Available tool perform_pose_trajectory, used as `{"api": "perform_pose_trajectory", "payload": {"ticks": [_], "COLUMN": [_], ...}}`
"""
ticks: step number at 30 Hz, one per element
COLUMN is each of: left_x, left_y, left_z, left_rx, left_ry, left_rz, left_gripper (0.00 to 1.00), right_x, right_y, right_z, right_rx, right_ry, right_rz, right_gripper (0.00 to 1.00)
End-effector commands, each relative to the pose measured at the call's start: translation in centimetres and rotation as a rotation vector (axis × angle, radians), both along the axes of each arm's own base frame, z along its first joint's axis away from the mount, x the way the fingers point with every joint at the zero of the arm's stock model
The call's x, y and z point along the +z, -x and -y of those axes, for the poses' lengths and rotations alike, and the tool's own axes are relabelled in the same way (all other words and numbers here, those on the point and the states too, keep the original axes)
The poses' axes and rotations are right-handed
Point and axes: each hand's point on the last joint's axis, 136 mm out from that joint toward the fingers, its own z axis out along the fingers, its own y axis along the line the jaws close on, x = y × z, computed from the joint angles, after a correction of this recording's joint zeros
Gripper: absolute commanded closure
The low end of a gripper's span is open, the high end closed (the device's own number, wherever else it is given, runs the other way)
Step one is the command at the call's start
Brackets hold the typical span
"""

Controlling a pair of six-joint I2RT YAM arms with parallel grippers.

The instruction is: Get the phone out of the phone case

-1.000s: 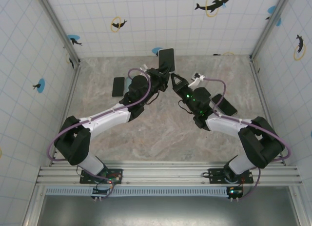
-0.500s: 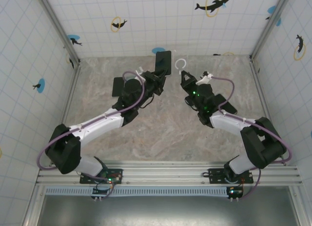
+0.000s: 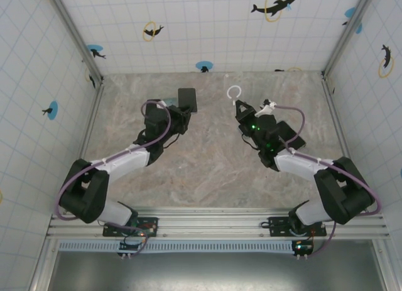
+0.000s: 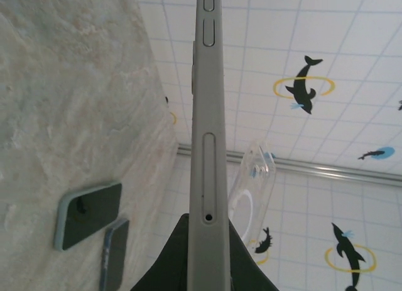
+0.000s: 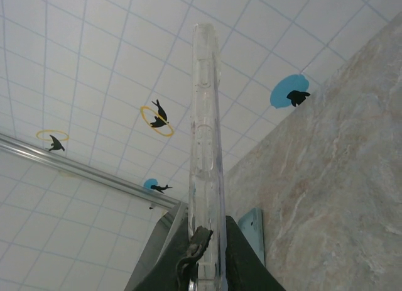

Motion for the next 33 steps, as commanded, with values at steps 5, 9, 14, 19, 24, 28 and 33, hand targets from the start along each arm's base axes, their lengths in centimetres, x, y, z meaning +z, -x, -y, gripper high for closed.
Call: {"api": "perform_pose_trajectory", "payload": {"ticks": [5,9,14,19,24,28,33], "left_x": [-1.8,-3.3,-5.4,-8.0,-9.3,-10.6,-11.9], "left_y": [-3.1,-4.8,-7.2,-8.7,-10.1,-10.7,-11.4], "left_z": [0.2,0.1,-0.4,-0.3,-0.2,-0.4,-0.2], "left_rx": [-0.052,-0.044,-0.03,-0.039,-0.038,-0.041,-0.065], "left_ry": [-0.049,-0.076,-0.072,-0.074,-0.075,-0.076,-0.082], "left_rz": [0.048,0.037,0.009,-0.047,-0.076,-0.109,-0.145], "left_gripper": [0.95,0.93,0.91,0.91,0.91,0.91,0.9], "right_x": [-0.5,-1.4,-2.6,-3.3,-4.2,-4.8,-5.7], "right_y": [1.3,1.5,1.7,1.8,1.9,1.9,1.8], "right_z": [-0.4,-0.6,-0.7,-0.7,-0.8,-1.0,-1.4], "right_rx": [0.028,0.039,0.047,0.052,0.058,0.063,0.068], "right_ry": [-0.005,0.008,0.017,0.022,0.019,0.016,0.012], "right_rz": [-0.001,-0.018,-0.043,-0.055,-0.077,-0.09,-0.117], "right_gripper": [1.0,1.0,1.0,1.0,1.0,1.0,1.0]}}
